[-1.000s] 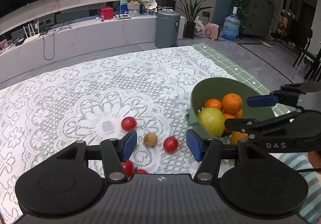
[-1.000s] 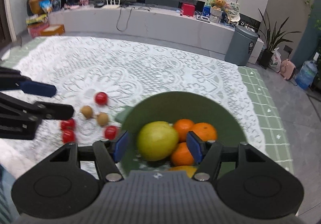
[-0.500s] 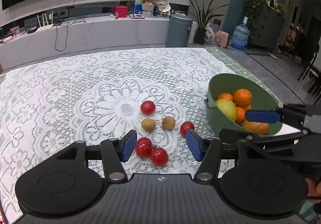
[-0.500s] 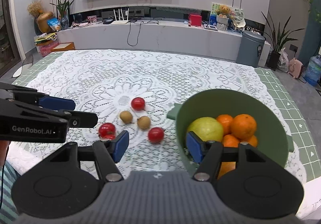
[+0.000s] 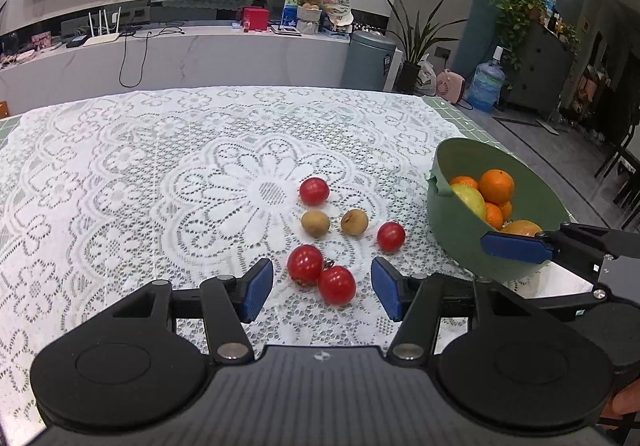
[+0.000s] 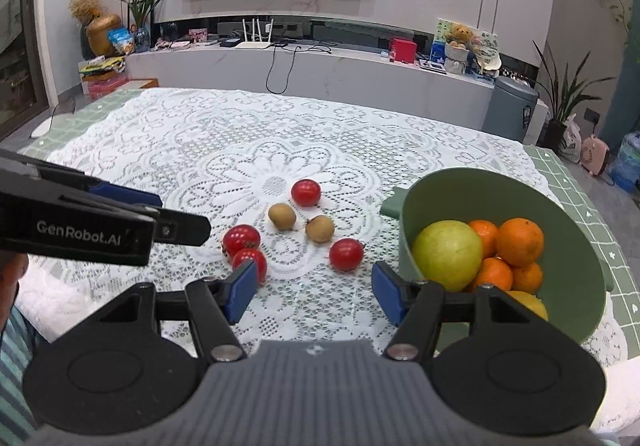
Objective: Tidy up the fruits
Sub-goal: 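Move both open tools back to the tomatoes and kiwis, then grasp a red tomato with the right tool while the left tool grasps another tomato, then carry both red tomatoes over the green colander with both tools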
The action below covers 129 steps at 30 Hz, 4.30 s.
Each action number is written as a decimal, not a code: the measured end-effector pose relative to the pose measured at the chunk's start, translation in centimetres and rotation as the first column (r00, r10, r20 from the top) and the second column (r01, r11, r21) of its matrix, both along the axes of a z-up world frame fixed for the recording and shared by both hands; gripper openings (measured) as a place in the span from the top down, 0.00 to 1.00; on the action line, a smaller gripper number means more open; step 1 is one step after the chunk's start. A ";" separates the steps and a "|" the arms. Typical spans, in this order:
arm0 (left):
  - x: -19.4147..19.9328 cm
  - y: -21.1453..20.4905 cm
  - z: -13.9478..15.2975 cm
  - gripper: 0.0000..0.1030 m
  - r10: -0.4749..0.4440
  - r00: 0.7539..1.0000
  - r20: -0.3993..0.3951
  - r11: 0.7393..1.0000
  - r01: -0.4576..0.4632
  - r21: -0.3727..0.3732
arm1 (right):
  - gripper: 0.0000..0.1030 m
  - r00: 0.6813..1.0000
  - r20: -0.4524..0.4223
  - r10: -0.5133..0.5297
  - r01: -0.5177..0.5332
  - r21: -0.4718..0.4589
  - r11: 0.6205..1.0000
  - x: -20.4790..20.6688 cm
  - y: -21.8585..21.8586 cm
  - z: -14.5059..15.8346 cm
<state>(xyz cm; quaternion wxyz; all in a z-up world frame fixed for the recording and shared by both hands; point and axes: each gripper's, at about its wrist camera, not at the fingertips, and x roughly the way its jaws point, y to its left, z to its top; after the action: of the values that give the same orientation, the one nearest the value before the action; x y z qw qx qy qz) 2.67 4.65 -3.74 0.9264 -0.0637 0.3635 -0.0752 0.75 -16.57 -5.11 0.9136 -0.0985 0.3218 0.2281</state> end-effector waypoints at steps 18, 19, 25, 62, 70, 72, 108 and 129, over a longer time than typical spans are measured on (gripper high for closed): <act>0.2 1.4 -2.8 0.36 0.032 0.998 -0.048 0.999 -0.034 -0.040 | 0.66 0.997 -0.019 0.072 -0.073 -0.044 0.996 0.8 2.2 -2.8; 0.2 1.4 -2.9 0.37 0.031 0.998 -0.050 0.998 -0.033 -0.044 | 0.67 0.997 -0.020 0.078 -0.079 -0.045 0.996 0.9 2.3 -2.9; 0.8 1.6 -3.4 0.39 0.028 0.998 -0.064 0.997 -0.033 -0.076 | 0.69 0.993 -0.028 0.113 -0.114 -0.037 0.993 1.2 2.8 -3.3; 4.4 1.0 -3.9 0.43 -0.005 0.997 -0.079 0.998 0.000 -0.058 | 0.76 0.992 -0.050 0.119 -0.122 -0.061 0.991 4.5 4.0 -4.7; 5.8 -0.6 -4.9 0.50 -0.024 0.993 -0.114 1.000 0.025 0.012 | 0.76 0.993 -0.048 0.109 -0.113 -0.081 0.990 4.7 3.7 -5.1; 6.0 -0.9 -5.1 0.53 -0.027 0.992 -0.119 0.999 0.030 0.024 | 0.76 0.993 -0.049 0.109 -0.112 -0.083 0.990 4.8 3.7 -5.2; 2.9 -1.5 0.6 0.70 -0.017 1.000 -0.020 1.000 0.017 -0.021 | 0.76 0.989 0.083 0.125 -0.124 -0.020 0.992 1.6 1.2 -0.7; 3.3 -7.0 4.7 0.70 -0.162 0.983 0.087 0.986 0.163 -0.015 | 0.76 0.997 0.078 0.007 -0.009 0.021 1.000 2.7 -6.3 3.8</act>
<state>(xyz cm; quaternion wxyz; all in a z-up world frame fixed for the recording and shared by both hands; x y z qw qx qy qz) 6.02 -2.38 0.95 0.9310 -0.0410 0.3268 -0.1572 3.50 -22.86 -1.34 0.9256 -0.0989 0.2831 0.2311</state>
